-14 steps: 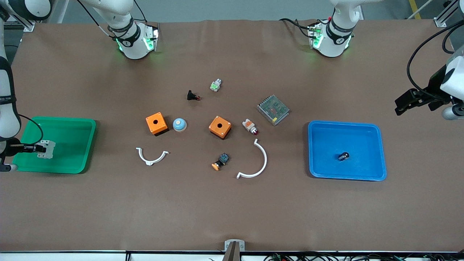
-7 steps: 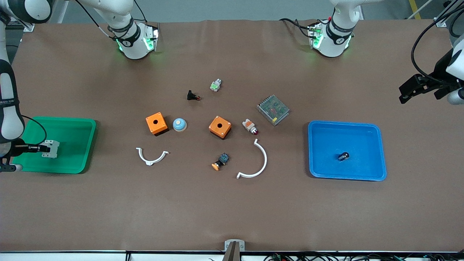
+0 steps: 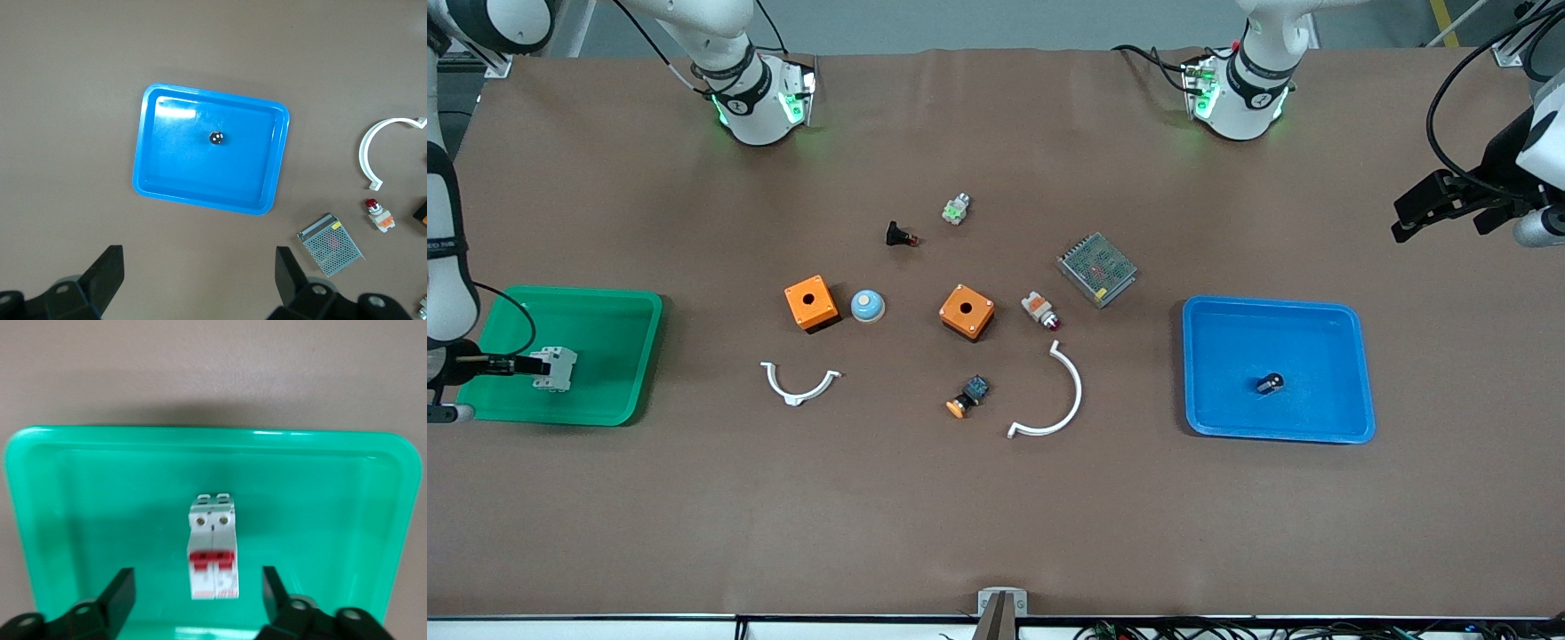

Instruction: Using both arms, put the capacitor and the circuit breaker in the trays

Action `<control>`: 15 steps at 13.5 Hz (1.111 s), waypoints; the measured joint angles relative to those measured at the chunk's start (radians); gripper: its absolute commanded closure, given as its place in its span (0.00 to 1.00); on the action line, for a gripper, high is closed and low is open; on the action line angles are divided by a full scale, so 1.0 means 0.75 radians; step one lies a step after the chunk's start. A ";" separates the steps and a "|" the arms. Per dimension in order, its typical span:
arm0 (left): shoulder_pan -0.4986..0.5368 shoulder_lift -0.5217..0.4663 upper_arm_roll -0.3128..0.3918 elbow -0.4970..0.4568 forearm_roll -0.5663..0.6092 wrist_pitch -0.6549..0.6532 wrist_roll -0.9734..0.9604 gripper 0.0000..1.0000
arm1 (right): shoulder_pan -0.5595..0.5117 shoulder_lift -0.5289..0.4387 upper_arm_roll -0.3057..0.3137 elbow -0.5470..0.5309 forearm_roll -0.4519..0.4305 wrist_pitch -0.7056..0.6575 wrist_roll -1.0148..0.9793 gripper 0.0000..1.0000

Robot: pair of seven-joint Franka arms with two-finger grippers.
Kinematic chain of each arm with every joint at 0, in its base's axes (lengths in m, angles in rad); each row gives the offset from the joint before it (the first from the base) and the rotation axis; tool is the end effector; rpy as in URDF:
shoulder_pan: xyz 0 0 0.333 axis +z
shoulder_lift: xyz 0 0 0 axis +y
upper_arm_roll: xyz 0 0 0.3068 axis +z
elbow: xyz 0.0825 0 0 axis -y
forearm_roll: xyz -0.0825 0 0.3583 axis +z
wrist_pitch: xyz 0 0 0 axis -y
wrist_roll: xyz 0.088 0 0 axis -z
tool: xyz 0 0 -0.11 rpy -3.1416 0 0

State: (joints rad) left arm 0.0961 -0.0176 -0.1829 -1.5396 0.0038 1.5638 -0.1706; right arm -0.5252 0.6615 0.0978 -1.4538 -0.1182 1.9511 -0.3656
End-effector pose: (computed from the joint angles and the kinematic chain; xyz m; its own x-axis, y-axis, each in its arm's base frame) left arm 0.5215 -0.0459 0.6347 0.9956 0.0837 0.0421 0.0838 -0.9965 0.0002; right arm 0.6033 -0.2960 0.2880 0.9861 -0.0228 -0.1646 -0.0263 -0.9995 -0.0188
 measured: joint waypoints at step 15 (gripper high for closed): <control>-0.163 -0.057 0.160 -0.015 0.000 -0.070 0.000 0.00 | 0.528 -0.864 0.029 -0.501 0.125 -0.375 0.595 0.00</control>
State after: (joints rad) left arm -0.0262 -0.0606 -0.0626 -1.5510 0.0037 1.5110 -0.1706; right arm -0.1292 0.0131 0.1196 -1.8292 -0.0248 1.6696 0.0808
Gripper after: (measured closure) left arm 0.000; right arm 0.000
